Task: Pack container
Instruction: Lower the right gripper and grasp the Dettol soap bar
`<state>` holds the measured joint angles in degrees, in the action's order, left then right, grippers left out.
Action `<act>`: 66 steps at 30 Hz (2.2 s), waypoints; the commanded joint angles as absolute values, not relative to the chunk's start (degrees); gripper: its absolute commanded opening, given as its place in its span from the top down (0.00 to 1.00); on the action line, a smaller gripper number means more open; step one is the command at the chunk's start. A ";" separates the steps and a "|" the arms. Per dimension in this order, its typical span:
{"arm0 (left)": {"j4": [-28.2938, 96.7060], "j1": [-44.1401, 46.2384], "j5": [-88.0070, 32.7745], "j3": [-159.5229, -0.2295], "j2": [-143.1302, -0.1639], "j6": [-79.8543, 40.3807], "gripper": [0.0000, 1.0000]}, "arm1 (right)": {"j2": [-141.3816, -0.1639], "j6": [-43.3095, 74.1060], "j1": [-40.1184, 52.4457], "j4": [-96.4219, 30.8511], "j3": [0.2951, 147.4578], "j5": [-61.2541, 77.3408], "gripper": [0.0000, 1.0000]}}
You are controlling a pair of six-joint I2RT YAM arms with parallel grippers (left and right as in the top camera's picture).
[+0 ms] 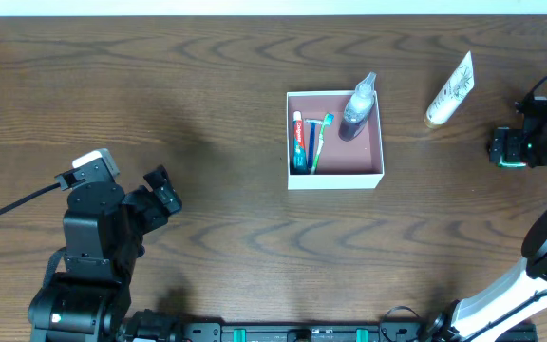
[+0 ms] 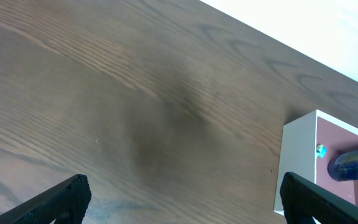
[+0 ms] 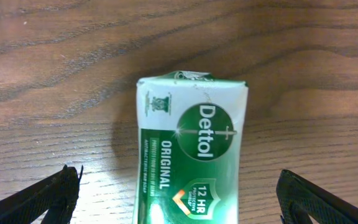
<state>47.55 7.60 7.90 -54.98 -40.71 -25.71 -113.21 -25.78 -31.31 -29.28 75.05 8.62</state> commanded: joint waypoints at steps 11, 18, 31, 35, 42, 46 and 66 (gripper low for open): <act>47.51 7.40 8.19 -55.05 -40.73 -26.22 0.02 | -113.60 -25.36 -32.34 -28.95 74.02 9.54 0.01; 47.51 7.40 8.19 -55.05 -40.73 -26.22 0.02 | -113.65 -26.30 -32.36 -28.82 73.80 12.05 0.01; 47.51 7.40 8.19 -55.05 -40.73 -26.20 0.02 | -116.05 -26.26 -32.36 -28.21 73.76 11.97 0.01; 47.51 7.40 8.19 -55.05 -40.73 -26.22 0.02 | -116.05 -26.26 -32.34 -27.75 73.76 11.77 0.01; 47.51 7.40 8.19 -55.05 -40.73 -26.22 0.02 | -116.40 -26.26 -32.34 -27.16 73.76 11.79 0.01; 47.51 7.40 8.19 -55.05 -40.73 -26.20 0.02 | -117.34 -26.26 -32.34 -26.98 73.76 11.79 0.01; 47.51 7.40 8.19 -55.05 -40.73 -26.22 0.02 | -117.56 -26.22 -32.34 -25.96 73.78 10.37 0.04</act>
